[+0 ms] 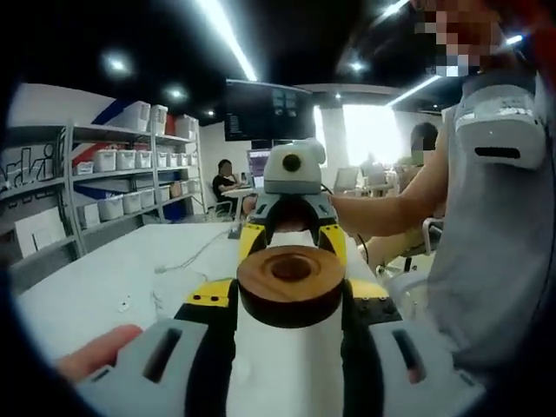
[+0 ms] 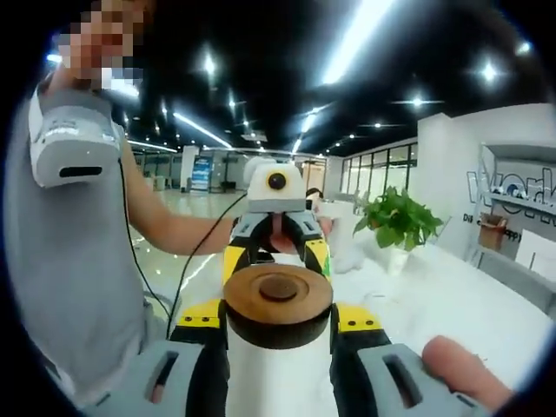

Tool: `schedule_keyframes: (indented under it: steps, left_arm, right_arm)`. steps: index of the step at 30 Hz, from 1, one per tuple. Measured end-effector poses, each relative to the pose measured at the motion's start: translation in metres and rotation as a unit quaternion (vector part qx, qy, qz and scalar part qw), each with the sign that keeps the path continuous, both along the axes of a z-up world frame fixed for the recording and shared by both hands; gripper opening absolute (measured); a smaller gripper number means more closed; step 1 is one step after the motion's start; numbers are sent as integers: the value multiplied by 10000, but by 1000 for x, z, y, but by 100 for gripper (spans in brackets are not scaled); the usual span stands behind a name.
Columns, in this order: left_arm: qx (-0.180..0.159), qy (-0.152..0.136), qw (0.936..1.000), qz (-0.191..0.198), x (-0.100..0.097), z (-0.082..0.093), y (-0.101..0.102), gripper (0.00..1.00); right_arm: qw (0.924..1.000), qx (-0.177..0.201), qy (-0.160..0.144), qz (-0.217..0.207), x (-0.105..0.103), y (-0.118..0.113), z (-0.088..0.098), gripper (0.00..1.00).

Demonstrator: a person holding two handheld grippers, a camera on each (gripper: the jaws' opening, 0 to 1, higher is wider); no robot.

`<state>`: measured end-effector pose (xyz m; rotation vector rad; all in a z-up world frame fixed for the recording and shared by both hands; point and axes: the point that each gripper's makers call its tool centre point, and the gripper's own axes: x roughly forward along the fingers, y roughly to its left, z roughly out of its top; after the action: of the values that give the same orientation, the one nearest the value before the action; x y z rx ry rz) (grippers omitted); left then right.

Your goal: Clamp the coffee can twist off the lid put the lid on the table pick up the lid cover the can tighten the lid

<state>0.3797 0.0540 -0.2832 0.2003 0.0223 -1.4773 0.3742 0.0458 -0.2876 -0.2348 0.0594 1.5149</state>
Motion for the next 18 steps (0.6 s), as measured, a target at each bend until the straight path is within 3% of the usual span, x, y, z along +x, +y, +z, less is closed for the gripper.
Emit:
schedule_keyframes:
  steps: [8, 18]
  left_arm:
    - [-94, -92, 9999, 41, 13, 17, -1, 37]
    - [-140, -203, 9997, 58, 58, 57, -3, 37]
  right_arm:
    - [9999, -46, -103, 45, 14, -2, 19, 41]
    - [9998, -21, -209, 69, 59, -4, 58, 41]
